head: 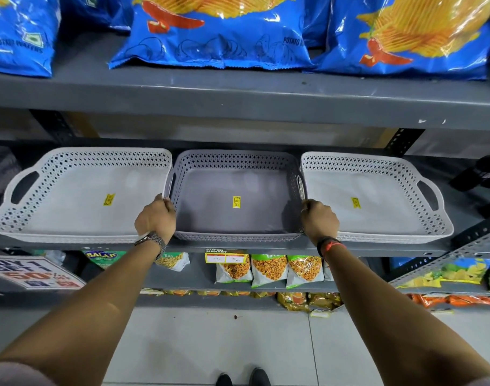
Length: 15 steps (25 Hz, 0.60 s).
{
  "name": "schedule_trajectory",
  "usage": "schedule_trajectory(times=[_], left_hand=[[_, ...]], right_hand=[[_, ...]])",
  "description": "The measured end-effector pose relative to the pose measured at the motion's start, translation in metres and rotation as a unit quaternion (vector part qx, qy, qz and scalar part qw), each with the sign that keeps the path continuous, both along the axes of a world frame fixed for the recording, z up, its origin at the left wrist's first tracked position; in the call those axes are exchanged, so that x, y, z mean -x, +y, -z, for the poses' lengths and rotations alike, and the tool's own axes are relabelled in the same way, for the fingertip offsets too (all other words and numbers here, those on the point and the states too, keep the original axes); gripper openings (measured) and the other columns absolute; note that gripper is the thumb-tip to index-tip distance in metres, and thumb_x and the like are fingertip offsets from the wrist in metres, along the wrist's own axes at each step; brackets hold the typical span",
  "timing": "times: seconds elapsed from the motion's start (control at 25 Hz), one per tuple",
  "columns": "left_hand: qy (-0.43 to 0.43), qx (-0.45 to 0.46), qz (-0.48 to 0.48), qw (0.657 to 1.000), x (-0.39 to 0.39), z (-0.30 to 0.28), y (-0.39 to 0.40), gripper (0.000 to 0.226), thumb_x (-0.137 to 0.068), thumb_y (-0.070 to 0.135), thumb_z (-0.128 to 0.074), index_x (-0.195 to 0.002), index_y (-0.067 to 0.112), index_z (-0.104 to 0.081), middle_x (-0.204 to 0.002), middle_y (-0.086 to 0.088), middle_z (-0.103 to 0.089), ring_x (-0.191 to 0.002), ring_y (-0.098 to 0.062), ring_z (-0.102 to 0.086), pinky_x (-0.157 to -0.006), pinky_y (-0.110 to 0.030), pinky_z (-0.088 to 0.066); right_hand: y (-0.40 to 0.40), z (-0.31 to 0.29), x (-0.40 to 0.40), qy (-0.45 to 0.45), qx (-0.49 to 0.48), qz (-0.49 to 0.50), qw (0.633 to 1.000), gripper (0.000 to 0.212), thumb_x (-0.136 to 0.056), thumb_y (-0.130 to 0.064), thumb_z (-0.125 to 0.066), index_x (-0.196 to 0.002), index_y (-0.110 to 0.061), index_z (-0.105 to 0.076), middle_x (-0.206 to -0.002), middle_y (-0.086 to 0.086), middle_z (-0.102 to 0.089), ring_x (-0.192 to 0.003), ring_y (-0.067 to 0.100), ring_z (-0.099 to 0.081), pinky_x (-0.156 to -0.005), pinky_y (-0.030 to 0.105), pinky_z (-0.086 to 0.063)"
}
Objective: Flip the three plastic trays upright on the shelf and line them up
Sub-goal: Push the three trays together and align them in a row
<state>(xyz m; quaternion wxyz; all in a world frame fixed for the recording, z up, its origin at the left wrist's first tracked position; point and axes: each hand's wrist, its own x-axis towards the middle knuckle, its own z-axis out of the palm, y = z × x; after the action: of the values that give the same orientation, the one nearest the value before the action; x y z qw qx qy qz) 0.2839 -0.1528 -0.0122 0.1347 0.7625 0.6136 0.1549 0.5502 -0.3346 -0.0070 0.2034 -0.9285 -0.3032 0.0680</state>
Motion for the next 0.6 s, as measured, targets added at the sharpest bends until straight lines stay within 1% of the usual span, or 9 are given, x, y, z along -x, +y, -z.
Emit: schedule_trajectory(times=[0.24, 0.44, 0.52, 0.6], left_hand=[[-0.002, 0.001, 0.002, 1.0, 0.0009, -0.0015, -0.0025, 0.033, -0.096, 0.025, -0.028, -0.105, 0.003, -0.052, -0.093, -0.028, -0.067, -0.084, -0.045, -0.061, -0.061, -0.037, -0.039], [-0.003, 0.004, 0.003, 1.0, 0.0035, -0.0031, -0.0024, 0.034, -0.096, 0.025, -0.028, -0.105, 0.003, -0.052, -0.093, -0.029, -0.066, -0.085, -0.045, -0.061, -0.062, -0.037, -0.039], [-0.003, 0.016, 0.016, 1.0, 0.0023, -0.0052, -0.0015, 0.038, -0.096, 0.029, -0.026, -0.108, 0.003, -0.05, -0.095, -0.029, -0.066, -0.087, -0.045, -0.061, -0.064, -0.038, -0.04], [-0.002, 0.034, 0.029, 0.999, 0.0059, -0.0066, 0.0001, 0.046, -0.096, 0.038, -0.022, -0.113, 0.004, -0.049, -0.099, -0.028, -0.065, -0.09, -0.045, -0.06, -0.068, -0.039, -0.041]], right_hand=[[-0.0059, -0.0004, 0.0018, -0.006, -0.005, 0.007, 1.0, 0.032, -0.093, -0.023, -0.037, -0.104, -0.012, -0.065, -0.101, 0.021, -0.068, -0.089, 0.041, -0.062, -0.07, 0.036, -0.046], [-0.0056, -0.0006, 0.0037, -0.006, -0.009, 0.002, 1.0, 0.032, -0.092, -0.023, -0.037, -0.101, -0.01, -0.065, -0.098, 0.022, -0.068, -0.087, 0.041, -0.062, -0.066, 0.034, -0.041], [-0.0068, -0.0026, 0.0018, -0.005, -0.01, 0.003, 1.0, 0.032, -0.092, -0.024, -0.038, -0.103, -0.012, -0.065, -0.1, 0.021, -0.068, -0.089, 0.041, -0.062, -0.068, 0.035, -0.044], [-0.0101, -0.0041, 0.0005, 0.0, -0.003, -0.003, 1.0, 0.034, -0.094, -0.028, -0.037, -0.107, -0.014, -0.065, -0.102, 0.021, -0.068, -0.091, 0.04, -0.062, -0.071, 0.036, -0.045]])
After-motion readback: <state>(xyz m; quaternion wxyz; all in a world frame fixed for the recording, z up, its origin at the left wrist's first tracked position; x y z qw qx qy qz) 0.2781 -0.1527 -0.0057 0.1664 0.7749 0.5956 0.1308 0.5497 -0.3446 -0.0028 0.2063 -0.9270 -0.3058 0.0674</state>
